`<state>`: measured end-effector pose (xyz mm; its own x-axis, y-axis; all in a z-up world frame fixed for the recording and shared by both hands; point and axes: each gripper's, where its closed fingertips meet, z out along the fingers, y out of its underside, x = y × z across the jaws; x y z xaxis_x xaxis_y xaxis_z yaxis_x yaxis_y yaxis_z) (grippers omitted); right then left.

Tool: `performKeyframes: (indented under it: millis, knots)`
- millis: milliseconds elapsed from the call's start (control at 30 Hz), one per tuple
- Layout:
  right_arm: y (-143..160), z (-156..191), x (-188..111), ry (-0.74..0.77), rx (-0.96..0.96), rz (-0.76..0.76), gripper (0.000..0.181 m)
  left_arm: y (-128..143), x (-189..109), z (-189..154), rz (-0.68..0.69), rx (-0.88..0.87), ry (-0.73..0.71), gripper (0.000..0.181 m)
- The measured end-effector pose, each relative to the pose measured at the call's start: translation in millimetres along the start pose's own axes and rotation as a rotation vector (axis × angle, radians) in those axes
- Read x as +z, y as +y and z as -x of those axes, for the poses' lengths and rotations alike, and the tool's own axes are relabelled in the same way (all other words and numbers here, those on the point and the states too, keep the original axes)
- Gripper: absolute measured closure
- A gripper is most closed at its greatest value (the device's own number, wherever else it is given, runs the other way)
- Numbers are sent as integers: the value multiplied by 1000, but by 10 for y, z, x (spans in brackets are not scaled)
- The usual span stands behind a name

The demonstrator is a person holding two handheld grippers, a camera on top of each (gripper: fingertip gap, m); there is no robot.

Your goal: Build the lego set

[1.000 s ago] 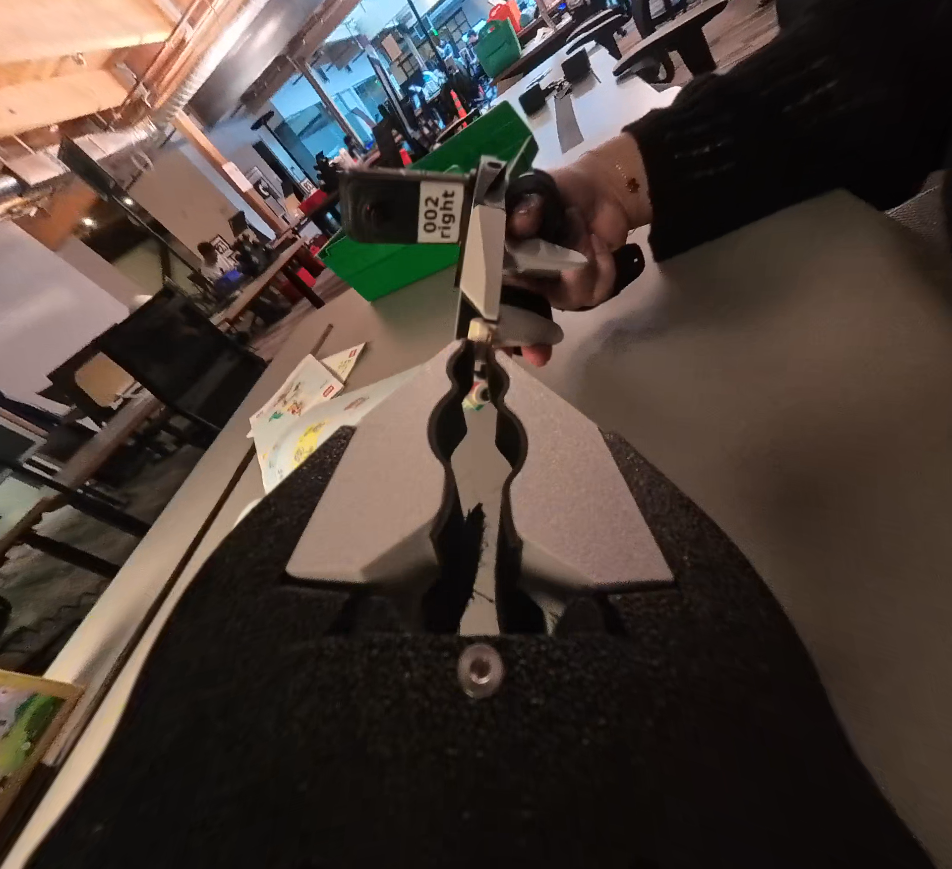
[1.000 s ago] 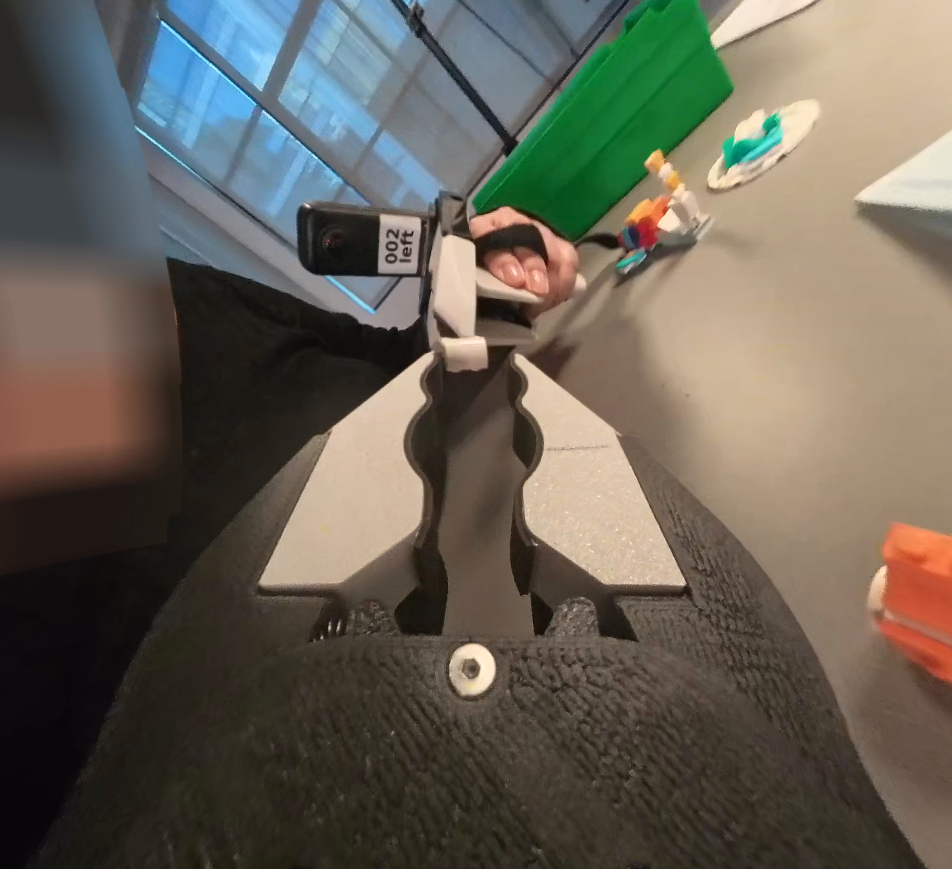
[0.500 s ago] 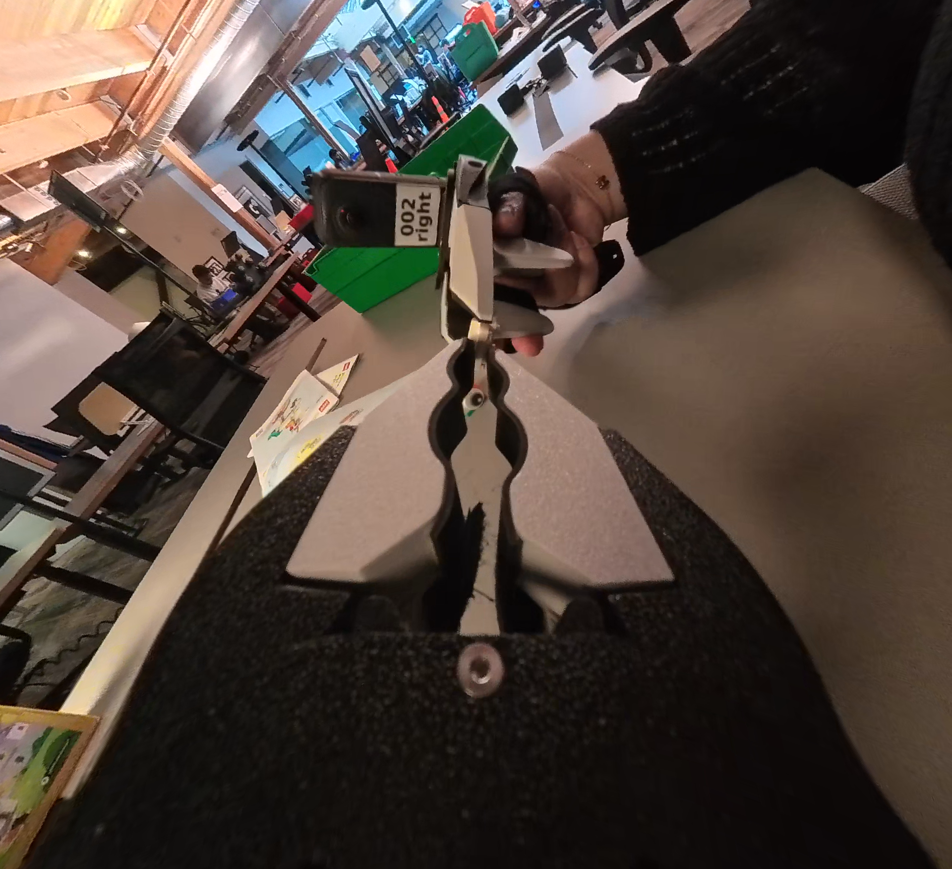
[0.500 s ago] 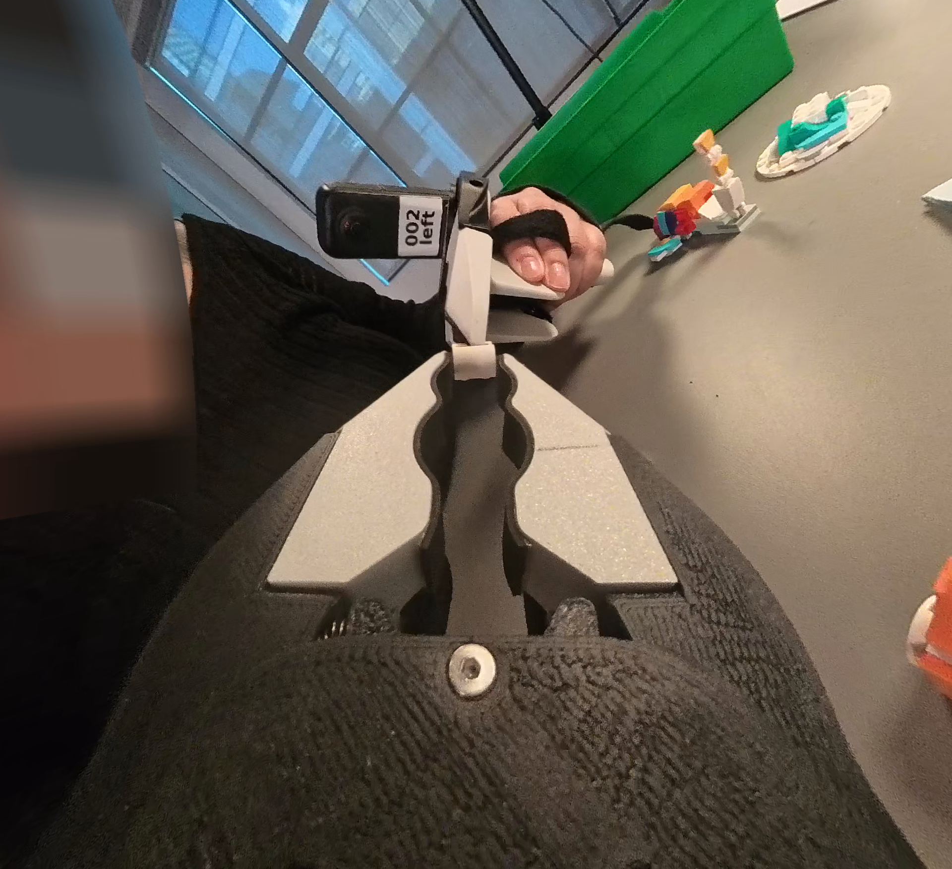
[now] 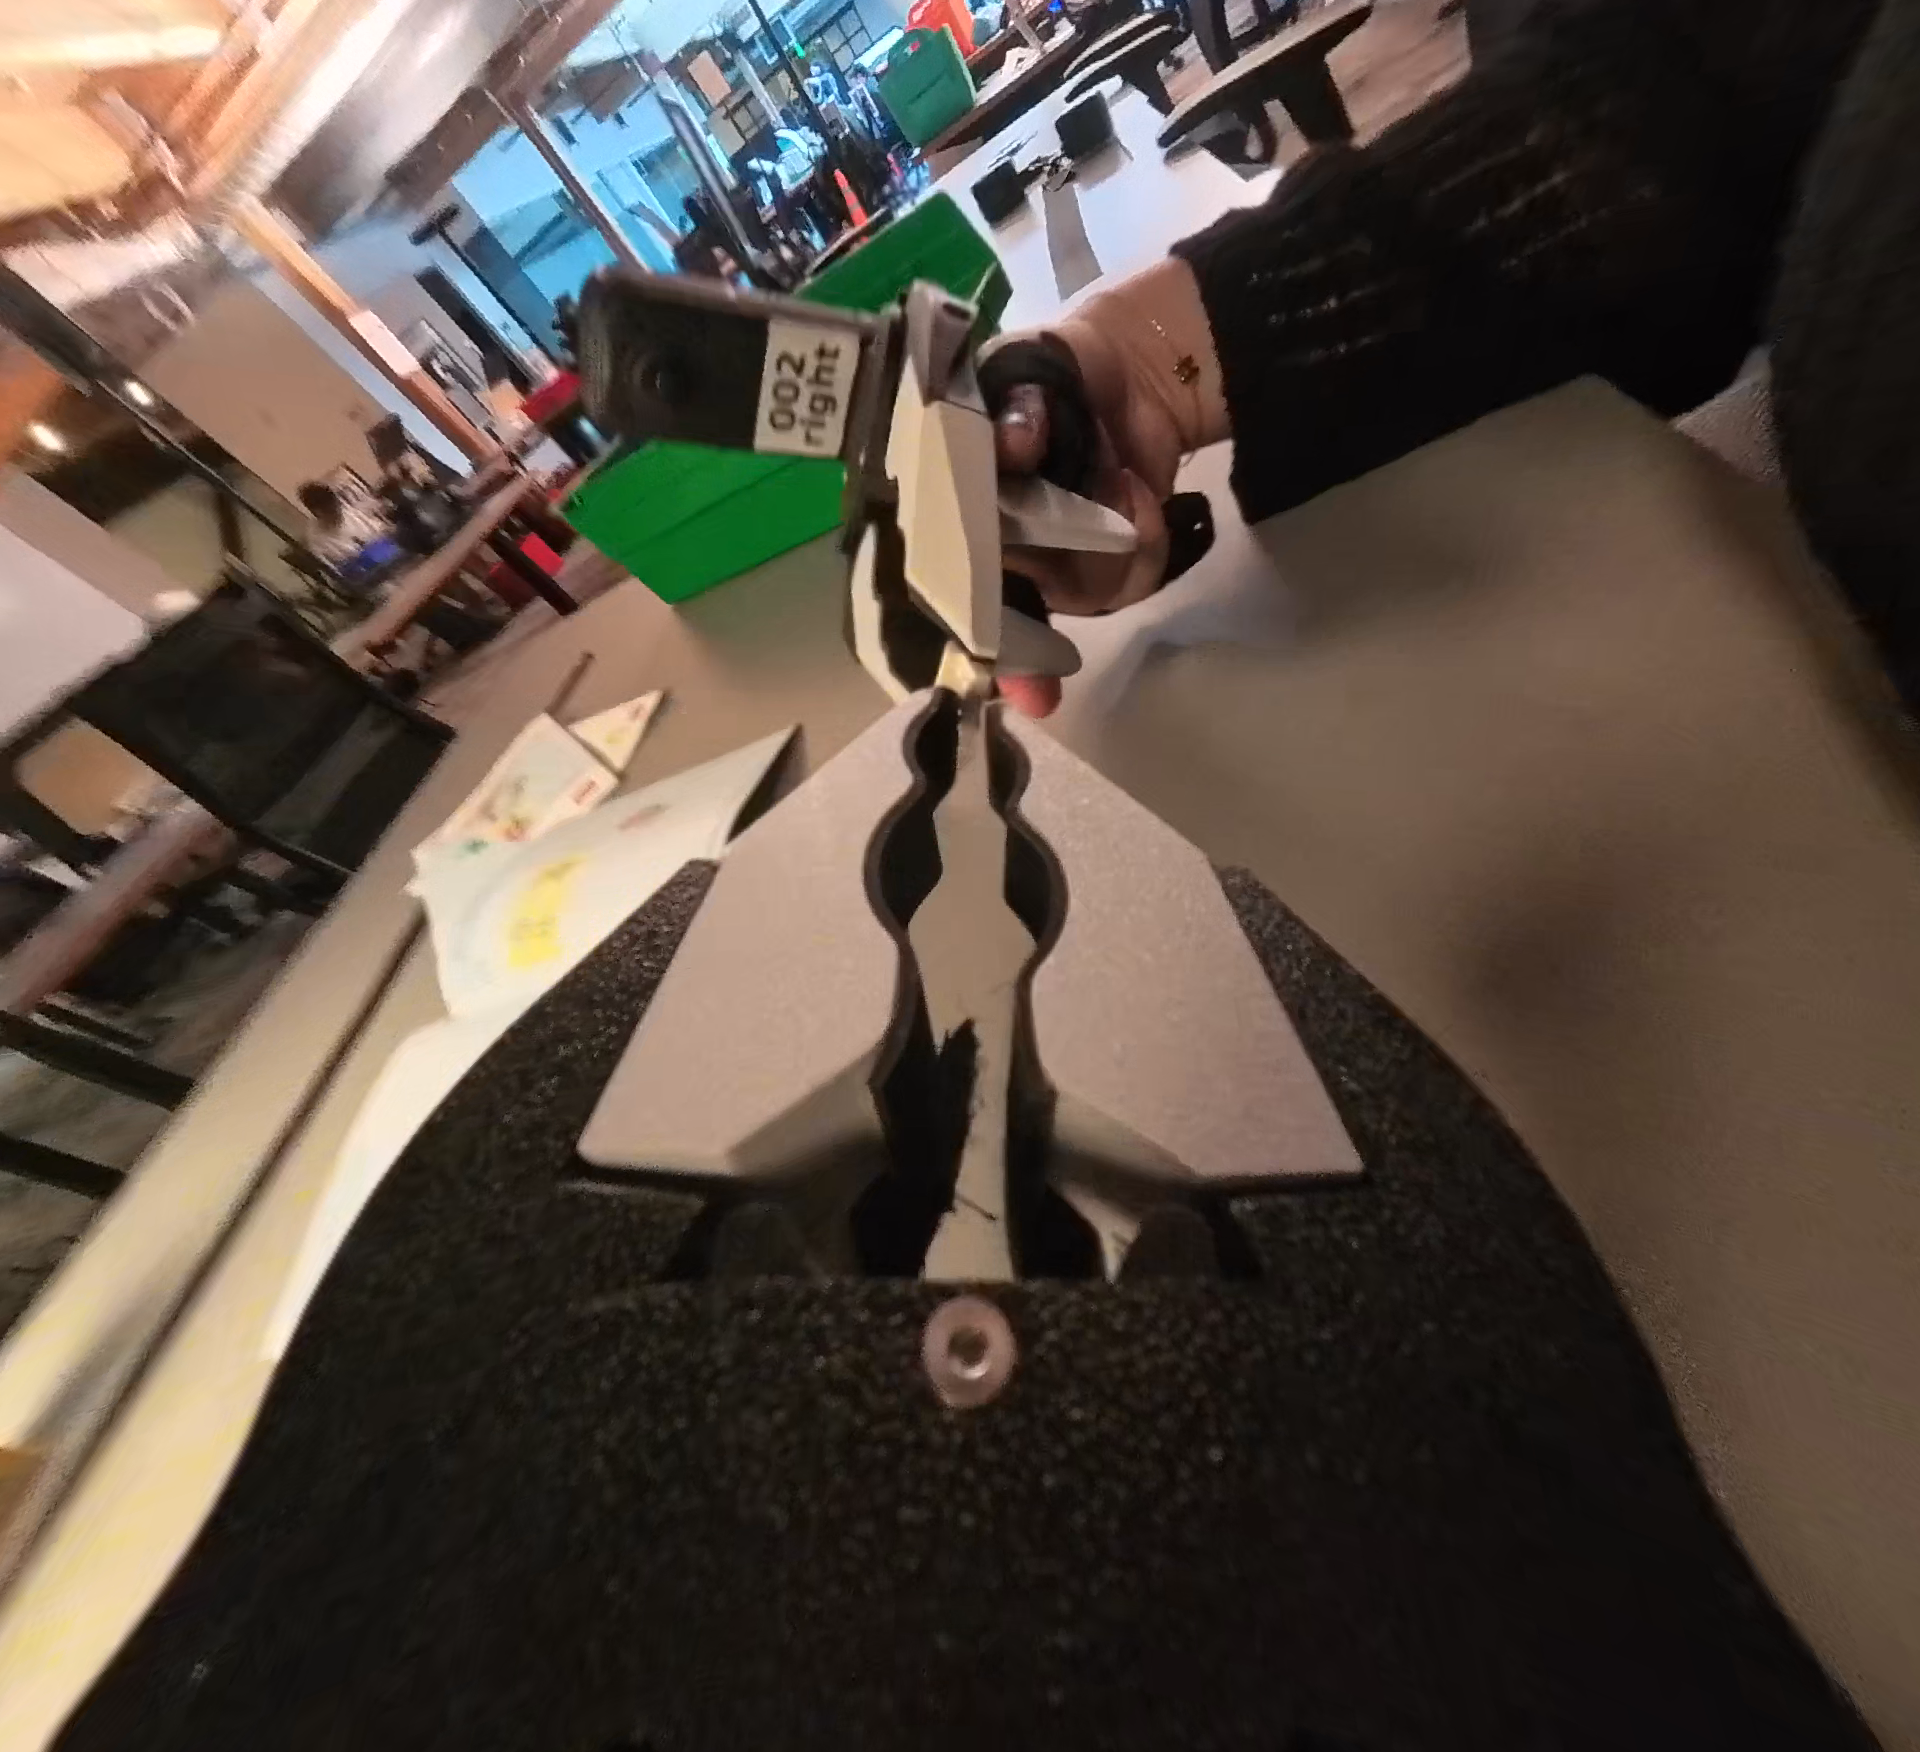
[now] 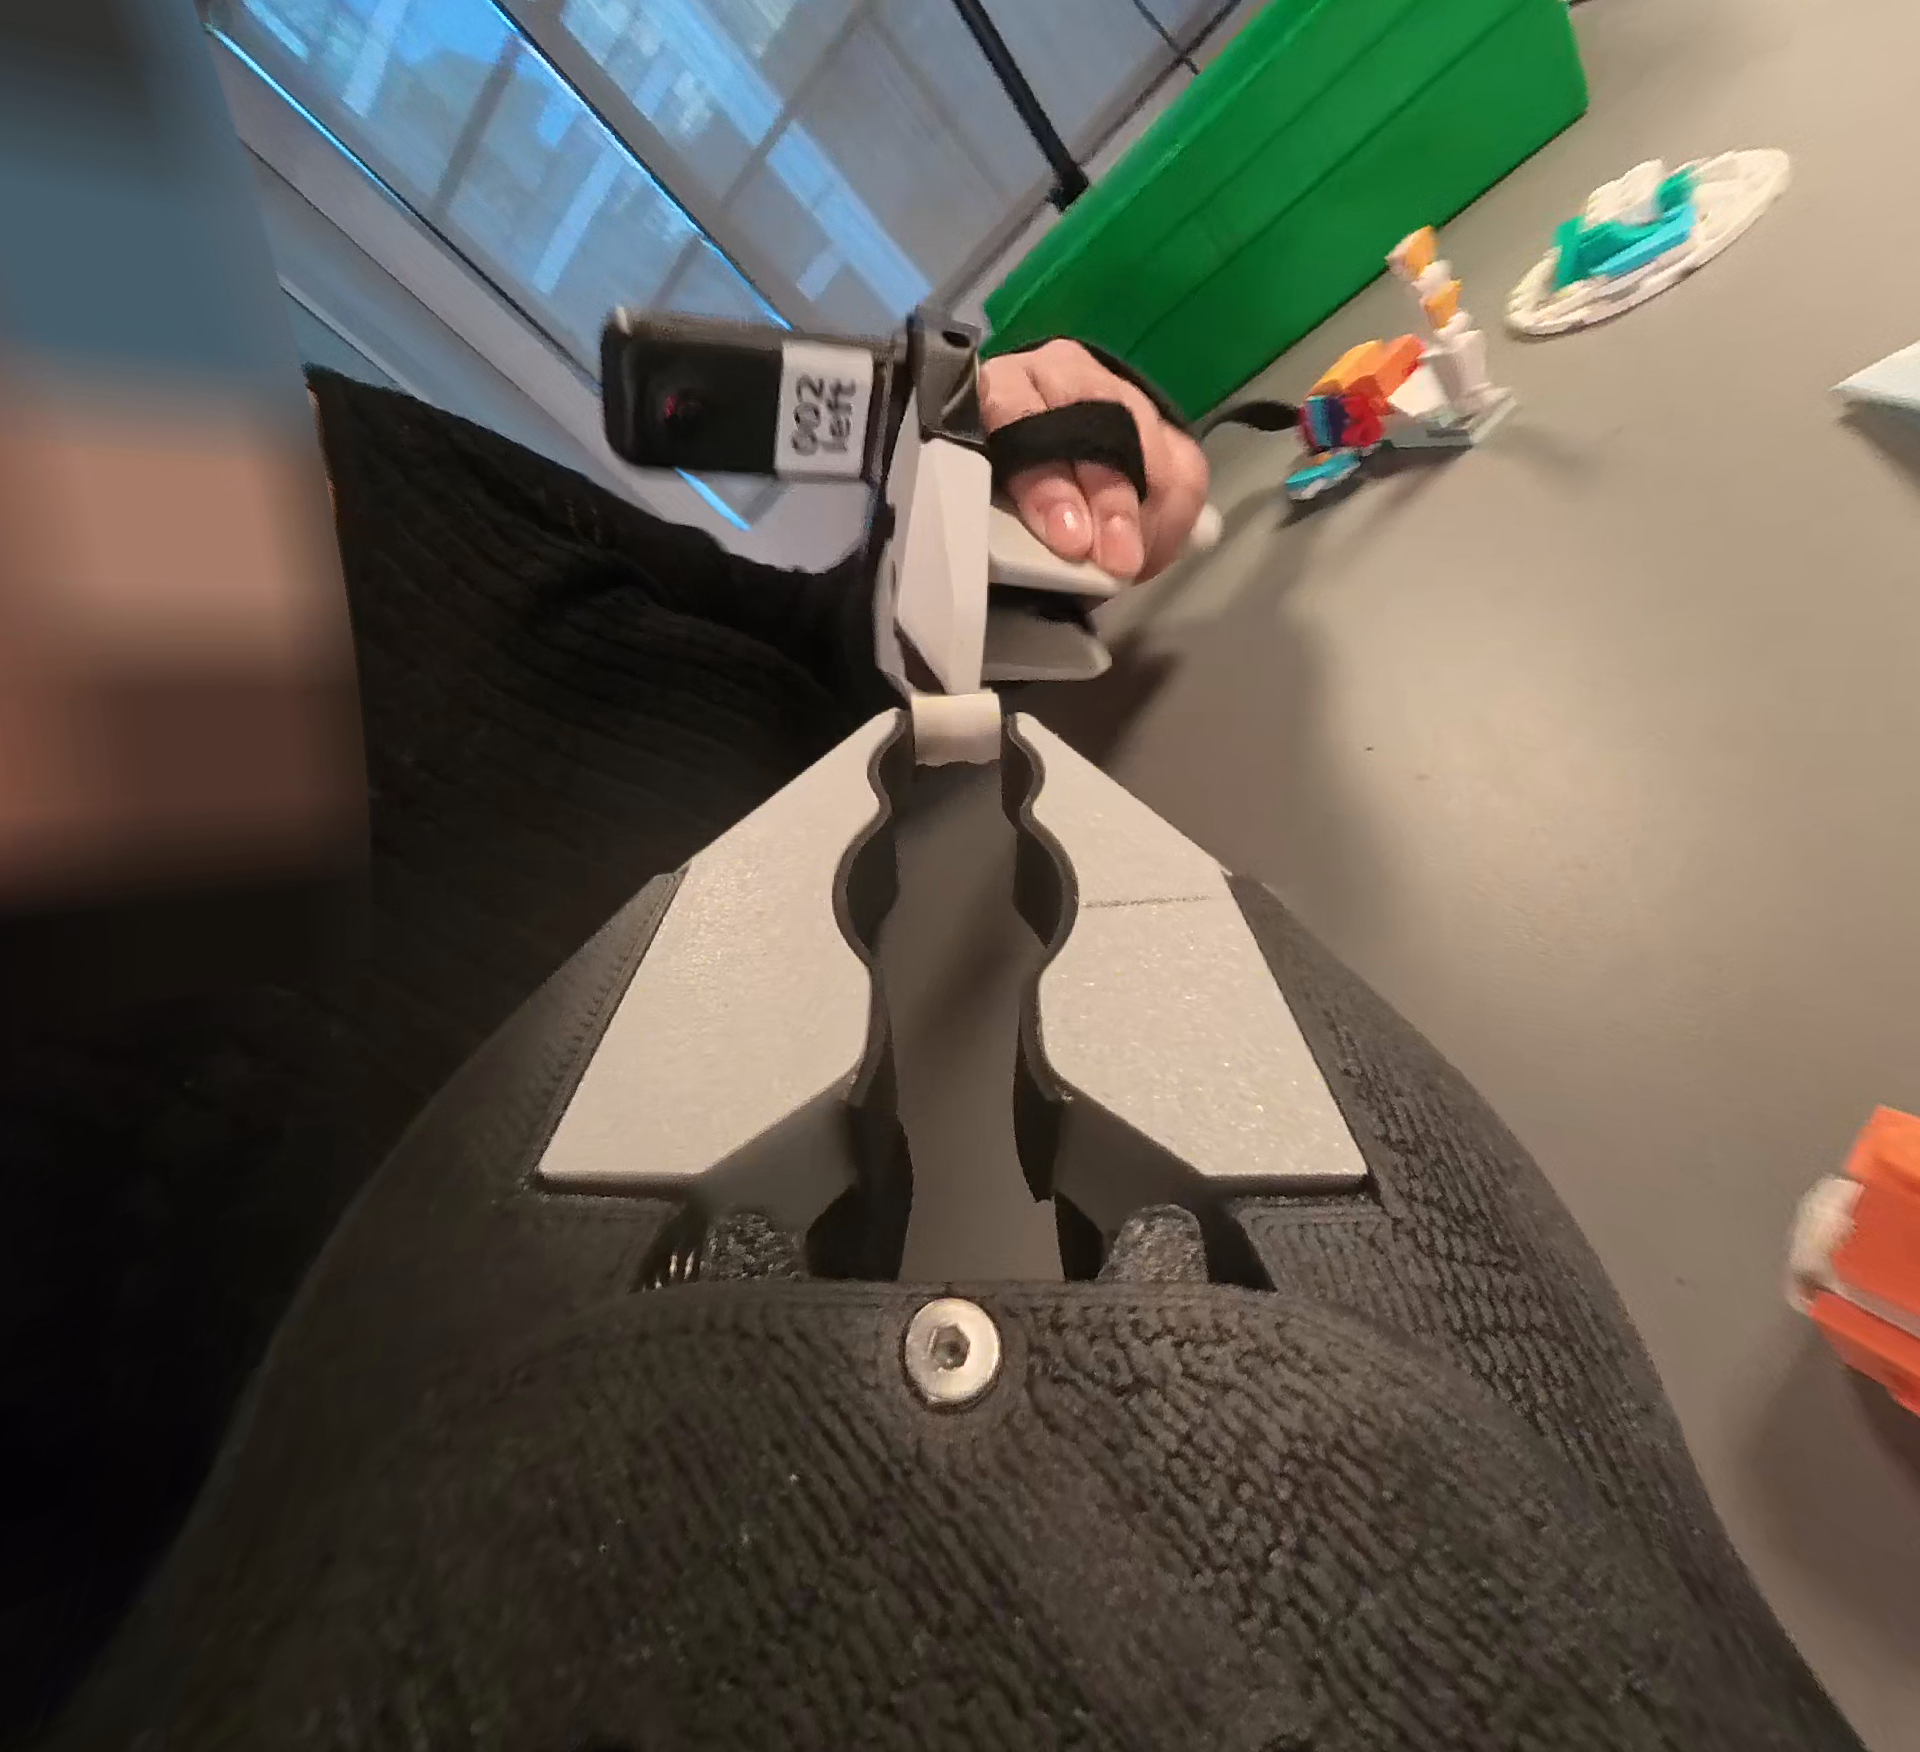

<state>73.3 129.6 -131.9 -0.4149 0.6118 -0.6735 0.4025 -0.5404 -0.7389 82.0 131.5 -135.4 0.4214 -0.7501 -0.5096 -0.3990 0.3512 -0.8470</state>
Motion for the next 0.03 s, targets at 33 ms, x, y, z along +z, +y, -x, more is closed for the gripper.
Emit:
performKeyframes:
  millis: [33]
  knots:
    - [-8, -44, -27, 38, -24, 0, 166, 46, -4, 15, 22, -66, 7, 178]
